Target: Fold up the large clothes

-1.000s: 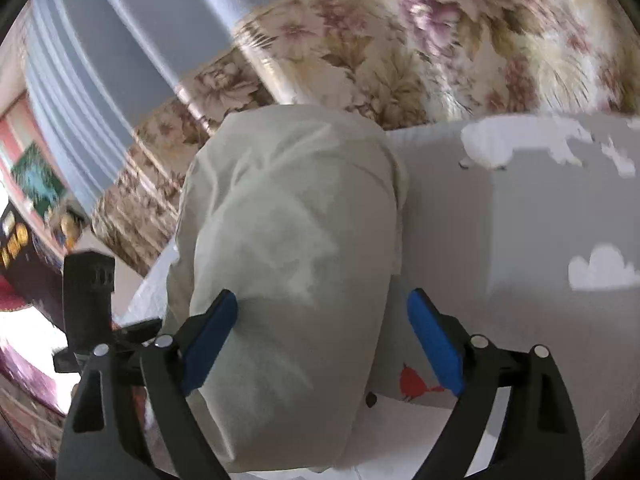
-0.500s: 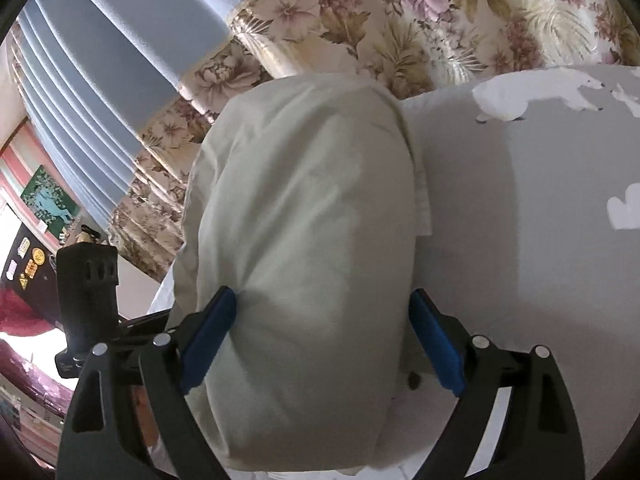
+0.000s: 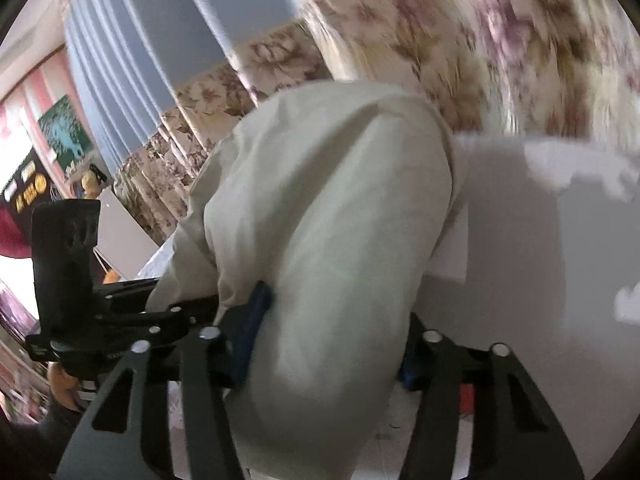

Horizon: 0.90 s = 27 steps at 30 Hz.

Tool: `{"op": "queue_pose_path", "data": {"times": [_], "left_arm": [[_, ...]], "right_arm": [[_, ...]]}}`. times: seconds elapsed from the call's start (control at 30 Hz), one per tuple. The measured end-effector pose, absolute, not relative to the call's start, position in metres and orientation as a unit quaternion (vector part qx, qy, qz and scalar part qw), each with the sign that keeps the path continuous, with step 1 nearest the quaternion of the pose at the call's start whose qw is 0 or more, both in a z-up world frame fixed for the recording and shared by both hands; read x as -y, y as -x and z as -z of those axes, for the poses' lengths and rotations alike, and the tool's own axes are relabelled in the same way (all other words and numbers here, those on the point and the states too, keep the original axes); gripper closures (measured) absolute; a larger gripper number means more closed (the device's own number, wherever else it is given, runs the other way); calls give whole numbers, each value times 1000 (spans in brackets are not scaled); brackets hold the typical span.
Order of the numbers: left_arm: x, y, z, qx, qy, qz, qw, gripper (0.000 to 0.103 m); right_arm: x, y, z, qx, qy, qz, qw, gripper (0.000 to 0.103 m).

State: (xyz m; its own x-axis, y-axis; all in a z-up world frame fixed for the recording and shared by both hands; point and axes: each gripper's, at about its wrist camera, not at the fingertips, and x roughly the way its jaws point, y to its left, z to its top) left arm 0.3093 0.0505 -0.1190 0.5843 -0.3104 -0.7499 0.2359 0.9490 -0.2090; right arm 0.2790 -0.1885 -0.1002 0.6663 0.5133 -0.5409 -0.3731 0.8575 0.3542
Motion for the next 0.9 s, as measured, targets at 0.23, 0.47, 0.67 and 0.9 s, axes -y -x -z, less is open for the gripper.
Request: {"op": "queue_pose_path", "data": {"times": [0.23, 0.47, 0.67, 0.9], "left_arm": [[-10, -268, 69, -377, 23, 191, 906, 82], [69, -227, 56, -352, -11, 246, 903, 82], [111, -225, 127, -420, -45, 269, 866, 69], [83, -226, 138, -417, -45, 248, 873, 19]], "right_arm": [[227, -226, 47, -276, -59, -221, 934, 61], [293, -149, 41, -256, -1, -149, 955, 61], [320, -136, 99, -317, 85, -116, 938, 59], [344, -132, 97, -331, 76, -121, 933, 25]]}}
